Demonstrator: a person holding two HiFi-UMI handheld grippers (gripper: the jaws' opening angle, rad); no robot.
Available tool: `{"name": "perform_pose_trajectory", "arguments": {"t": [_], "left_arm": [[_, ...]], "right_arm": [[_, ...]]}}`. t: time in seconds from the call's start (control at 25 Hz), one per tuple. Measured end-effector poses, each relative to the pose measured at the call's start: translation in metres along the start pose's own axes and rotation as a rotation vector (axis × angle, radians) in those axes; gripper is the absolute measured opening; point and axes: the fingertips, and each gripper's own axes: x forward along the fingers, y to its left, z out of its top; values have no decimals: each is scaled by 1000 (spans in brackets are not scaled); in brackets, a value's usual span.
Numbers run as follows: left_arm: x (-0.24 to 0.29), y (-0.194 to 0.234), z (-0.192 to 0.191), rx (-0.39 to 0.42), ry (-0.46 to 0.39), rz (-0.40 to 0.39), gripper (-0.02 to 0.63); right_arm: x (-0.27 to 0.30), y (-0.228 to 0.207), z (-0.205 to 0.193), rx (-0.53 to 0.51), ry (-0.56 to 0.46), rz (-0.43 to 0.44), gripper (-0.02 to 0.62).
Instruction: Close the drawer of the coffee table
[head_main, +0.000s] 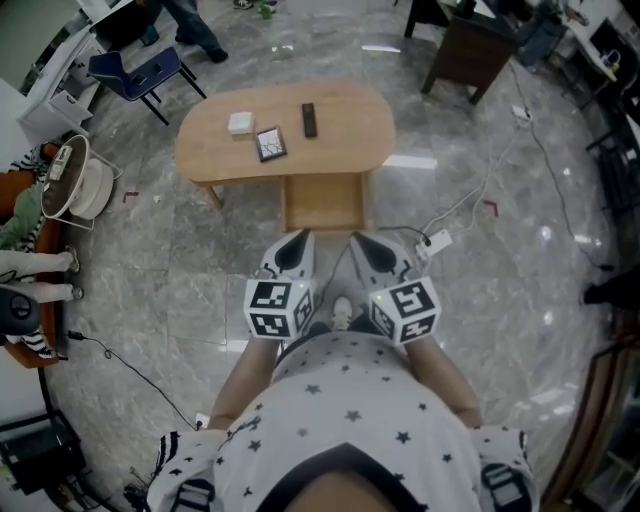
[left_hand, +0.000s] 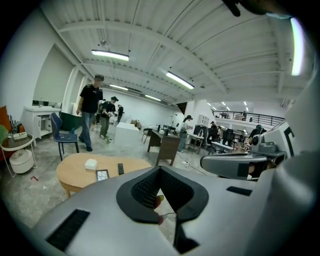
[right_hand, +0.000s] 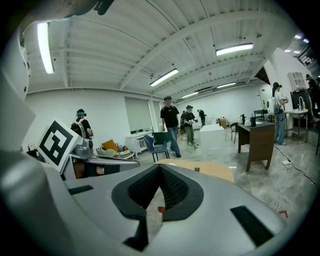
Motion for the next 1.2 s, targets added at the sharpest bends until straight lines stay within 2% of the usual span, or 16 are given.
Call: {"name": "perform_pose_trajectory", "arguments": {"t": [0.32, 0.48, 1.0, 1.2], "left_arm": [[34, -1, 2, -22, -6, 37, 6], [41, 4, 1, -27, 11, 46, 6], [76, 40, -6, -65, 50, 49, 6], [97, 61, -18, -80, 68, 53, 6]], "right_arm": [[17, -33, 3, -10, -7, 31, 6], [24, -41, 0, 17, 15, 31, 6], [58, -74, -23, 89, 73, -22, 6], [77, -92, -39, 84, 103, -39, 6]]}}
